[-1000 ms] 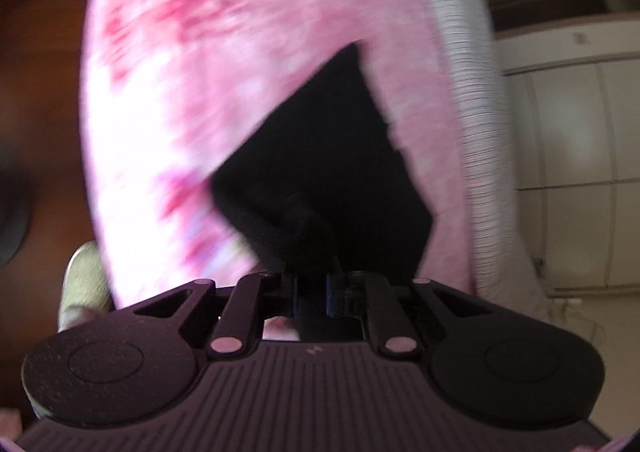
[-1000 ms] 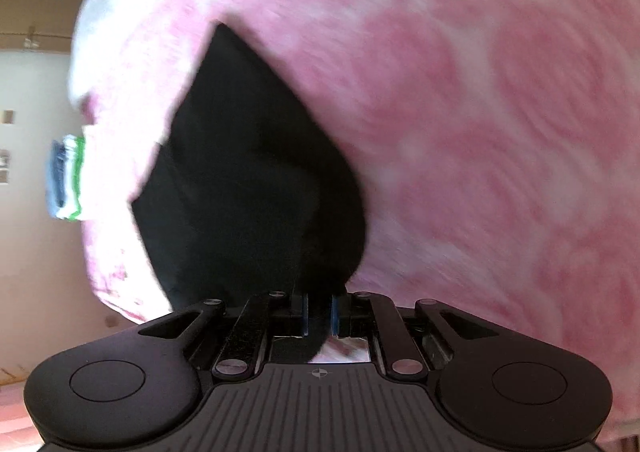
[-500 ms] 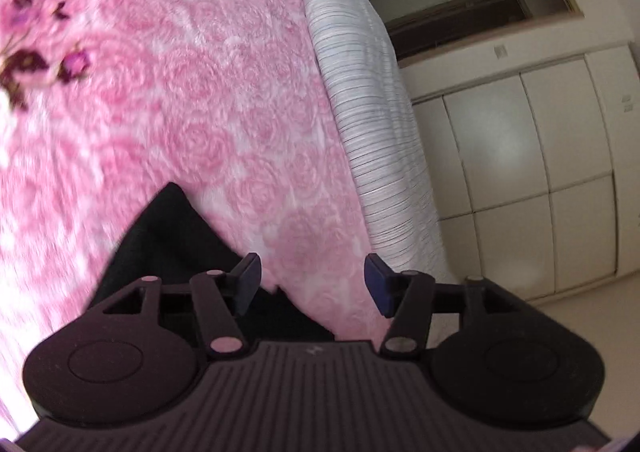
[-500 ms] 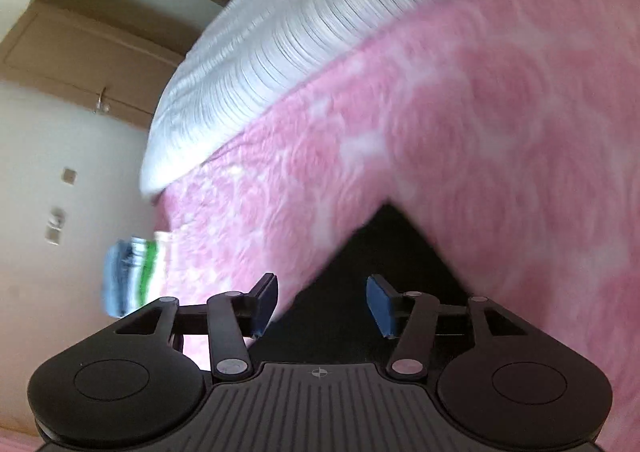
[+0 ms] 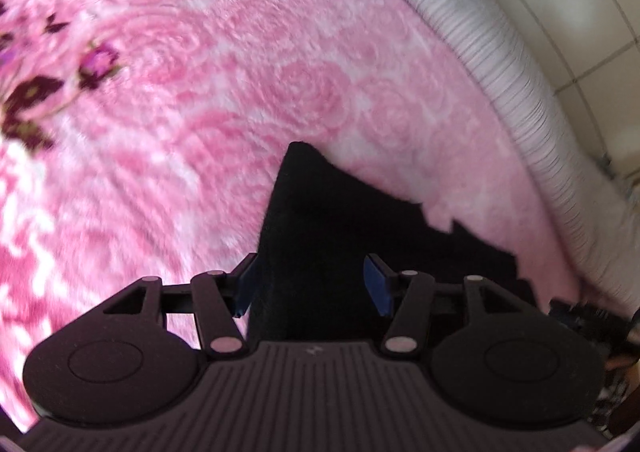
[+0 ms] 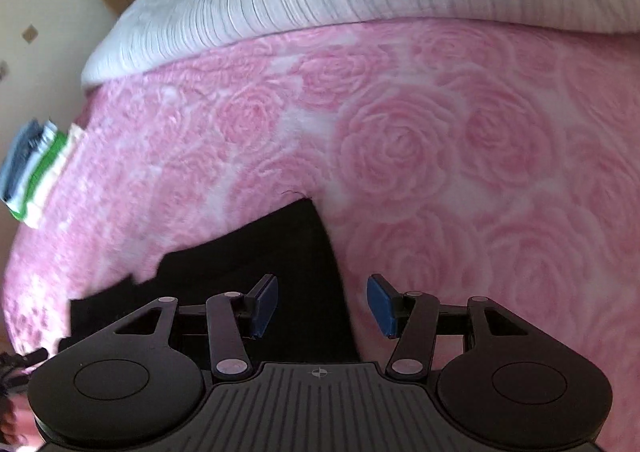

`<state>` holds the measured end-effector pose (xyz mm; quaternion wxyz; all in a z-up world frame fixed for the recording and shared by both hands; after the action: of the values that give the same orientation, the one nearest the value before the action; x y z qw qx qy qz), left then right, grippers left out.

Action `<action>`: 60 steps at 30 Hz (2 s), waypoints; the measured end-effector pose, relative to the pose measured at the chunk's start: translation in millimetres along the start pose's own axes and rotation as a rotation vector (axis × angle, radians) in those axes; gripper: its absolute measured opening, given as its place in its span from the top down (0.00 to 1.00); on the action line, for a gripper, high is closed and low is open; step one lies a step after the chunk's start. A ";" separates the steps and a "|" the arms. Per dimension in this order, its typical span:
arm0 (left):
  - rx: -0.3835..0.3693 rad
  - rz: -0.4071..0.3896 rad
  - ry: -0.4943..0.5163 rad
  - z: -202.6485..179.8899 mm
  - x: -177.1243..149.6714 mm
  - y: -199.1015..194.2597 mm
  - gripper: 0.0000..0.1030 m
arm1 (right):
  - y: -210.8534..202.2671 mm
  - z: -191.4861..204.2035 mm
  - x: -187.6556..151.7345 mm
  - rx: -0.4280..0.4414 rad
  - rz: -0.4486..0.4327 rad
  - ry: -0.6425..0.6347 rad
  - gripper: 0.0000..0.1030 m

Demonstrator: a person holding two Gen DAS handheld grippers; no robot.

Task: Fold clothes

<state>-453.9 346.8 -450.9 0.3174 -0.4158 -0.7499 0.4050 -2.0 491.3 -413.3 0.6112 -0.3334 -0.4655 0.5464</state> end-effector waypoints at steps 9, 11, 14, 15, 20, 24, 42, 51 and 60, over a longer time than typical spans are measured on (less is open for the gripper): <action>0.034 -0.011 0.047 -1.2 0.3 2.2 0.90 | 43.5 4.4 2.4 -0.016 0.056 -0.101 0.90; 0.025 -0.044 0.083 -7.0 1.0 -4.8 0.93 | 39.1 11.7 0.5 -0.015 0.037 -0.153 0.91; 0.009 -0.127 0.130 -16.7 9.6 -20.1 0.93 | 23.6 23.2 2.6 -0.015 -0.030 -0.222 0.94; 0.007 -0.153 0.137 -18.9 14.4 -24.4 0.93 | 18.7 25.3 5.3 -0.011 -0.052 -0.226 0.94; 0.026 -0.165 0.128 -19.2 42.7 -12.1 0.93 | 17.6 27.9 26.6 -0.009 -0.108 -0.210 0.94; 0.064 -0.144 0.124 -12.8 50.2 6.0 0.93 | 35.4 28.7 39.7 -0.045 -0.098 -0.202 0.94; 0.189 -0.246 0.199 -28.8 46.3 -20.7 0.90 | 25.8 31.3 55.8 -0.175 -0.180 -0.141 0.77; 0.226 -0.163 0.307 -41.0 46.1 52.3 0.94 | 88.8 57.5 37.6 -0.223 -0.076 -0.342 0.77; 0.217 -0.195 0.288 -52.2 37.5 12.5 0.96 | 69.8 71.9 54.5 -0.202 -0.130 -0.303 0.77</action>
<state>-423.9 401.8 -432.0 0.5021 -0.3582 -0.6853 0.3873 -95.8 549.9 -441.3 0.5315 -0.2762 -0.6252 0.5003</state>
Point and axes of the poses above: each gripper's, at about its wrist camera, not at the fingertips, and y roughly the way its jaws point, z to its left, x to its top, the point moved 9 cm from there along y, roughly the way its jaws point, and after that the axes turned 14 degrees about z, right-handed, at the moved point
